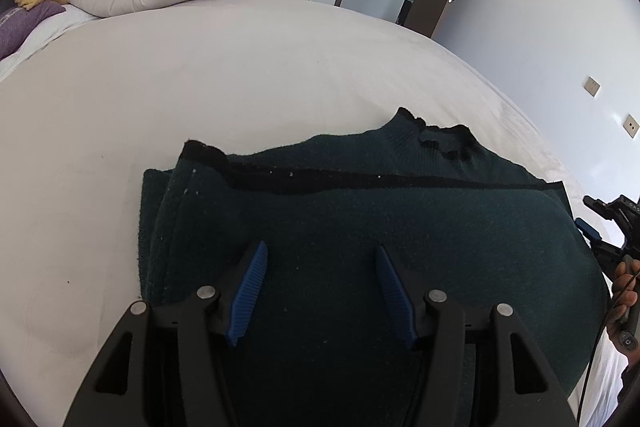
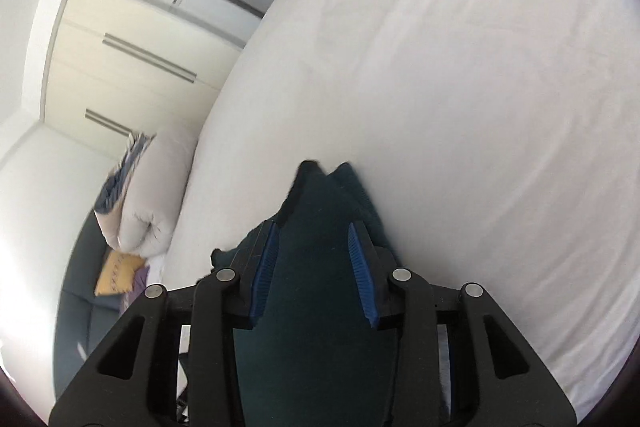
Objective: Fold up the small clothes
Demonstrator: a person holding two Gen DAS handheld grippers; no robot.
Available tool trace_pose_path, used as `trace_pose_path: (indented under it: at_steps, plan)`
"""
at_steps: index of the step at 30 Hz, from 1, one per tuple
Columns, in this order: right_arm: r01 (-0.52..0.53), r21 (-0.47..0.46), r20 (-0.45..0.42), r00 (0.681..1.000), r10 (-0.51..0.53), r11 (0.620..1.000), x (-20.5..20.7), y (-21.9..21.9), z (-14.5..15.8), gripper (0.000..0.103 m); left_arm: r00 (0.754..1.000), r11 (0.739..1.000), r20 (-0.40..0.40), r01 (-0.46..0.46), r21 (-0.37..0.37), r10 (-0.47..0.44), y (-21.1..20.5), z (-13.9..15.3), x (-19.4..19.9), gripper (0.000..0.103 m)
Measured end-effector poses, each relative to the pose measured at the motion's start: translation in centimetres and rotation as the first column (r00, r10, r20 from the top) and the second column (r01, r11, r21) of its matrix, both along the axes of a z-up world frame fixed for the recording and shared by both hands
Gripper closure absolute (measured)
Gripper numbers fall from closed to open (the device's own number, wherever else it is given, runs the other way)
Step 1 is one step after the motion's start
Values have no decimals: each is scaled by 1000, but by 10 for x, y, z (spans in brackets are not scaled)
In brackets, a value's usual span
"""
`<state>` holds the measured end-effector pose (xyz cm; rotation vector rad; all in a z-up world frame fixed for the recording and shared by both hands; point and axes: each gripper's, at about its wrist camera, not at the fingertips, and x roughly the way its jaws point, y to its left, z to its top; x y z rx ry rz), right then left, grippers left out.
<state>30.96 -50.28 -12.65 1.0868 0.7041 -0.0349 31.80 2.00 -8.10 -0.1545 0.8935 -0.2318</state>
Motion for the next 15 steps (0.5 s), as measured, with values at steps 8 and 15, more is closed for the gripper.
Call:
trace_pose_path:
  at_steps: [8, 15]
  plan:
    - [-311, -6, 155, 939, 308, 951, -21, 97, 46, 61, 1000, 1000, 4, -1, 10, 1, -2, 0, -1, 42]
    - [-600, 50, 55, 800, 598, 799, -6, 212, -2, 64, 1000, 1000, 6, 1, 2, -1, -1, 0, -1, 42]
